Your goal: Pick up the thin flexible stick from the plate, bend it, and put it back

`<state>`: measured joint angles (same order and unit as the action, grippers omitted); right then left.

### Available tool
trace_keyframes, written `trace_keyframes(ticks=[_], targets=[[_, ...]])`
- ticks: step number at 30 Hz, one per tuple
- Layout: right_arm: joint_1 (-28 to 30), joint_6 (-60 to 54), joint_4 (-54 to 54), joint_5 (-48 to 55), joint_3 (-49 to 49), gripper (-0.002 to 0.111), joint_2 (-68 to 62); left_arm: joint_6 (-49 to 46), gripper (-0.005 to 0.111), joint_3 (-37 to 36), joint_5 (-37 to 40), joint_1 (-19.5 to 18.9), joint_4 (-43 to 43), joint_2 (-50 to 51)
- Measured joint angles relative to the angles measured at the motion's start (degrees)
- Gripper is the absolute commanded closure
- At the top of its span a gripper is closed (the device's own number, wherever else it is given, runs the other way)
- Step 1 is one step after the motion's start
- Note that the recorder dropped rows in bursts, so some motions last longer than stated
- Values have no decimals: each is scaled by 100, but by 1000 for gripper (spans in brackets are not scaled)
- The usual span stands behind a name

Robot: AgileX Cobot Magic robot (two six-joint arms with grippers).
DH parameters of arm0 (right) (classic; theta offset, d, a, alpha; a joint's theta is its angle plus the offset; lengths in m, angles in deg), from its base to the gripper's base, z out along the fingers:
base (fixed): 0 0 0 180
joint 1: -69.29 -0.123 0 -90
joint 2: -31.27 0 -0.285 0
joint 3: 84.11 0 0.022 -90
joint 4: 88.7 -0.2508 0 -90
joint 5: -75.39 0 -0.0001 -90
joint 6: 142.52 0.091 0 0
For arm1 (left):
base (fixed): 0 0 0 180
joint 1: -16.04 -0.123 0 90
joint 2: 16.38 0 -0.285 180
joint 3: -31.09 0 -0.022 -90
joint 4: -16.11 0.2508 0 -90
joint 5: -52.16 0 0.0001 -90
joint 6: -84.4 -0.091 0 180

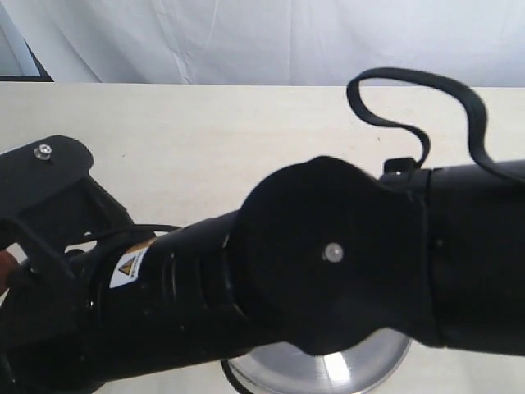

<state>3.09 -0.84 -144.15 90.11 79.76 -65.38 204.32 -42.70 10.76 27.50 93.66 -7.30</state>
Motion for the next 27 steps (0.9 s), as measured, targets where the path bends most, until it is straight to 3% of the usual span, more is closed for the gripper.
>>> trace_keyframes(ticks=[3,22,27], targets=[[-22,-16,0,10,26,109,0,0,106,0,-45,0,-75,0],[-44,-82,90,-385,178,108,-490,-103,106,-169,373,0,-392,44],[-44,-82,162,-247,192,108,-537,-250,92,-169,513,0,-442,44]])
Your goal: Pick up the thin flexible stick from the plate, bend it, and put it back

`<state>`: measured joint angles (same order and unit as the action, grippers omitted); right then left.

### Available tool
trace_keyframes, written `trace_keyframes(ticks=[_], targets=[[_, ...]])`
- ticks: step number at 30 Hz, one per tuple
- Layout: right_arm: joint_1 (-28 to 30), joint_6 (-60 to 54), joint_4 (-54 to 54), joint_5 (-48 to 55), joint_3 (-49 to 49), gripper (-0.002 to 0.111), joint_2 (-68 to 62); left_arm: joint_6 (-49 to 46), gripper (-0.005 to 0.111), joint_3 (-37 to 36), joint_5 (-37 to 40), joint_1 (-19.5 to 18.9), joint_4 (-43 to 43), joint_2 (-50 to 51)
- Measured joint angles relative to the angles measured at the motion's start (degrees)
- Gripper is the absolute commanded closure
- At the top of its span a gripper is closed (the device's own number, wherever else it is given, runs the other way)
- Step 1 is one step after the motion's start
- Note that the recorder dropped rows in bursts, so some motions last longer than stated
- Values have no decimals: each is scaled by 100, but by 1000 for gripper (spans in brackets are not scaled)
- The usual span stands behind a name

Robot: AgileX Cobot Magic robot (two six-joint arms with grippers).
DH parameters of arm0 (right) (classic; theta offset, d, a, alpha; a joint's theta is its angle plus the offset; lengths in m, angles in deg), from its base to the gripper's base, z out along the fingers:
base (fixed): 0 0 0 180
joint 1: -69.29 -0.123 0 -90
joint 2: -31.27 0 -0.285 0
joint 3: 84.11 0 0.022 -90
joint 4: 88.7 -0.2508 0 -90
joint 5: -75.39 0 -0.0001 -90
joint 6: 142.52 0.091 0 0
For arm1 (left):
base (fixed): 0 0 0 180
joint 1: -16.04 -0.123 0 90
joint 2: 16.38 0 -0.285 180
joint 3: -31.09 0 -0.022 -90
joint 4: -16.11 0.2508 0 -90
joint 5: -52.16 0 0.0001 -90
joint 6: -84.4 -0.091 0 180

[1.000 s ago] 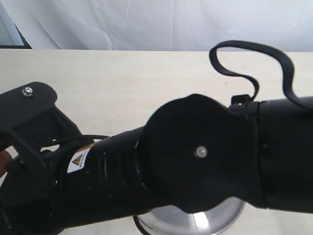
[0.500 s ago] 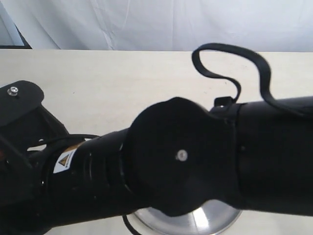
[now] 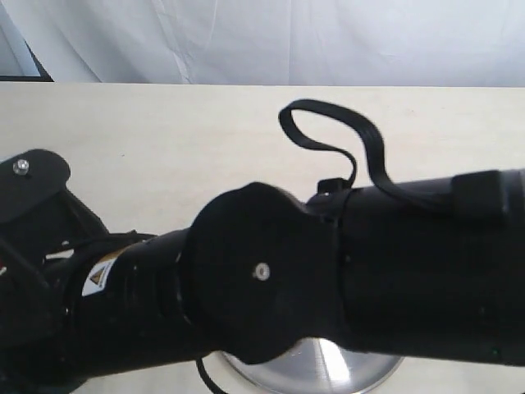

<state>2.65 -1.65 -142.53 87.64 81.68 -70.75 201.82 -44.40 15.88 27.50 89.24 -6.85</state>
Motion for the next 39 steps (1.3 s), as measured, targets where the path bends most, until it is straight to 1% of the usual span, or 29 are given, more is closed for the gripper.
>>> trace_keyframes(ticks=[5,7,9,10,12,13,19,22,27,34,37,39], targets=[[0,16,141,435,-71,108,-122,-86,67,78,278,0,-251,0],[10,16,165,540,-71,108,-133,-86,64,98,325,0,-320,0],[10,16,187,626,-71,108,-131,-97,71,101,400,0,-382,0],[10,16,187,635,-71,108,-131,-97,86,101,422,0,-382,0],[10,16,209,635,-74,108,-131,-97,102,101,435,0,-363,0],[10,16,221,648,-74,108,-119,-97,107,101,435,0,-293,0],[10,39,288,798,-143,108,377,-87,106,169,473,0,103,-11],[10,55,390,824,-156,108,681,-52,106,184,546,0,141,-33],[10,65,388,845,-156,108,729,-52,106,184,556,0,124,-33],[10,65,582,798,-144,108,705,-107,106,184,543,0,-712,-33],[10,65,635,789,-123,108,654,-143,106,184,566,0,-848,-33],[10,65,657,789,-109,108,633,-142,102,173,579,0,-870,-33]])
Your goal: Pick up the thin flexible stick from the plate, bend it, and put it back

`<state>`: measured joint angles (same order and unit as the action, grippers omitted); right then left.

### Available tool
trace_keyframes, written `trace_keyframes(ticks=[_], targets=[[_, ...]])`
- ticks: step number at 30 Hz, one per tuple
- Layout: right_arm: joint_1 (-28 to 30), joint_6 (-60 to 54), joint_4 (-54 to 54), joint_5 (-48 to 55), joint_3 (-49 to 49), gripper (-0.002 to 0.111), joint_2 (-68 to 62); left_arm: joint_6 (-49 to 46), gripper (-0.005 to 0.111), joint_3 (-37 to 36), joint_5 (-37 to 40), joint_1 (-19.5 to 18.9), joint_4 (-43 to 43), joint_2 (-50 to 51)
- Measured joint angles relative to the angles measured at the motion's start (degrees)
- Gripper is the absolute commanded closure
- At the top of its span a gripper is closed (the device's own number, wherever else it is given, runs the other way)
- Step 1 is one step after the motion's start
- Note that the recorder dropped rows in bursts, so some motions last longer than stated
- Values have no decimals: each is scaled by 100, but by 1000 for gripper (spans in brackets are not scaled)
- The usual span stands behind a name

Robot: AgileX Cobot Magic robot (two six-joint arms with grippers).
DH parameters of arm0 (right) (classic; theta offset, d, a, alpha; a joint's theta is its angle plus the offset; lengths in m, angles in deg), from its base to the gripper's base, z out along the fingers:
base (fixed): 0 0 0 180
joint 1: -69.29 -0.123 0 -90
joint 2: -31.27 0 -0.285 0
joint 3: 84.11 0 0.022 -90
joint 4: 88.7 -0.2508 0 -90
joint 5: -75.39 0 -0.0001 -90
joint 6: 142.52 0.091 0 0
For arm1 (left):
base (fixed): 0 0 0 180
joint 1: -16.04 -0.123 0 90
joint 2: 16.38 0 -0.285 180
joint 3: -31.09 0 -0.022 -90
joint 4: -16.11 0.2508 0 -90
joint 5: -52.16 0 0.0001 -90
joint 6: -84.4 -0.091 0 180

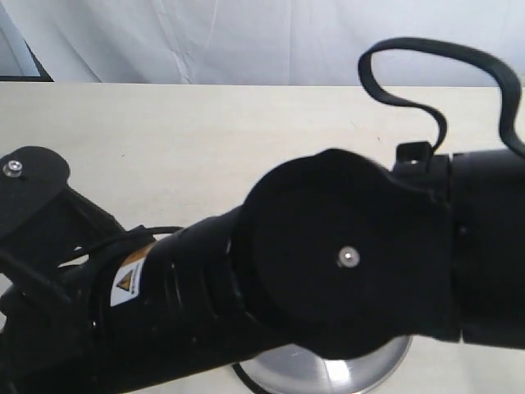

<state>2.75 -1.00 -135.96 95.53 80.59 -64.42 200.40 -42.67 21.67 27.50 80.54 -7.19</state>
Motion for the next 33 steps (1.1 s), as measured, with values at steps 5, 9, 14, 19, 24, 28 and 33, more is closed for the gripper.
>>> trace_keyframes(ticks=[5,9,14,19,24,28,33], targets=[[0,0,55,19,0,108,-87,-35,80,-8,204,0,-108,0],[0,0,79,71,0,108,-217,-48,67,-8,325,0,-160,0],[0,0,129,15,0,108,-327,-48,82,-8,324,0,-160,0],[0,0,162,-211,0,108,-347,-48,95,-8,324,0,-160,0],[0,71,176,-950,0,108,-312,-59,56,-8,347,0,-160,0],[225,193,176,-1321,0,108,-291,-59,44,-8,347,0,-248,0],[531,253,176,-1394,0,108,-277,-59,44,-8,347,0,-256,0]])
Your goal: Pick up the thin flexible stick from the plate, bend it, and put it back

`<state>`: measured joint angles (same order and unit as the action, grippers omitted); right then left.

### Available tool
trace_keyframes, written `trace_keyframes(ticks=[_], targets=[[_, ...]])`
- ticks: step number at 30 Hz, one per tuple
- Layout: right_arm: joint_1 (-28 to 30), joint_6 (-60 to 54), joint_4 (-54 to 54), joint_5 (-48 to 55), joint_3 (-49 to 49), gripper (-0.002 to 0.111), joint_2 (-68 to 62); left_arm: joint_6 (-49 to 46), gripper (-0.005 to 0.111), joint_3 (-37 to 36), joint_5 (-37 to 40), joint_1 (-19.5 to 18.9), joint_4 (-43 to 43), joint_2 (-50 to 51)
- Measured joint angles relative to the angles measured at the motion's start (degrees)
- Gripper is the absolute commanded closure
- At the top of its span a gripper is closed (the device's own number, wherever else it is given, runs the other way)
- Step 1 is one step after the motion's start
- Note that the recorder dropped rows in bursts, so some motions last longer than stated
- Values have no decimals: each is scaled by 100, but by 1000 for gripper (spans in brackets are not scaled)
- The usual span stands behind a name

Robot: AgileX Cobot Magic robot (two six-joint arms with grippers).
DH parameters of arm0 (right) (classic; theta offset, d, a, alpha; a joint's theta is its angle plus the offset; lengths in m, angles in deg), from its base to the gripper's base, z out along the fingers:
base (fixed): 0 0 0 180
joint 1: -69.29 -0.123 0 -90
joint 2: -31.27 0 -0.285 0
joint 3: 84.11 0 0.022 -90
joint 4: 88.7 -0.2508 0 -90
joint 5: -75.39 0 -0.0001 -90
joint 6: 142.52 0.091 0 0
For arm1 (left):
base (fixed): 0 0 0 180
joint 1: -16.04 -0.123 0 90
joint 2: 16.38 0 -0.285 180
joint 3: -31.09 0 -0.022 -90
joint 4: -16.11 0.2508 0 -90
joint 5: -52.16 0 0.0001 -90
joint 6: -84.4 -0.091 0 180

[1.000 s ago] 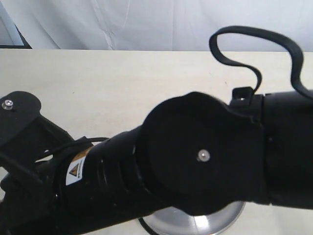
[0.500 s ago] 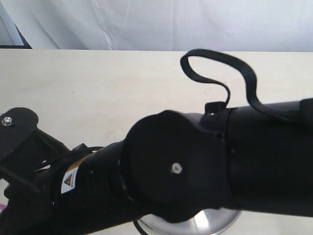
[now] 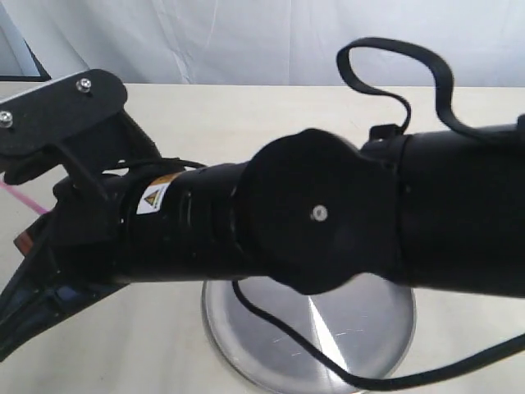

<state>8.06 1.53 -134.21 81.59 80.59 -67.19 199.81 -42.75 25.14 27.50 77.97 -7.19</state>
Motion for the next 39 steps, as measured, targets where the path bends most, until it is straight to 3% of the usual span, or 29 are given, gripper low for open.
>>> trace_keyframes(ticks=[10,16,19,21,26,39], targets=[[24,21,0,269,0,108,369,0,44,0,21,0,155,0],[-345,30,0,458,0,108,369,64,45,0,24,0,155,0],[-486,30,0,443,0,108,369,102,52,0,-99,0,143,0],[-556,19,0,389,0,108,369,111,62,0,-224,0,119,0],[-594,7,0,354,0,108,369,122,107,0,-641,0,105,0],[-594,-3,0,566,0,104,318,-378,106,0,-1166,0,-23,0]])
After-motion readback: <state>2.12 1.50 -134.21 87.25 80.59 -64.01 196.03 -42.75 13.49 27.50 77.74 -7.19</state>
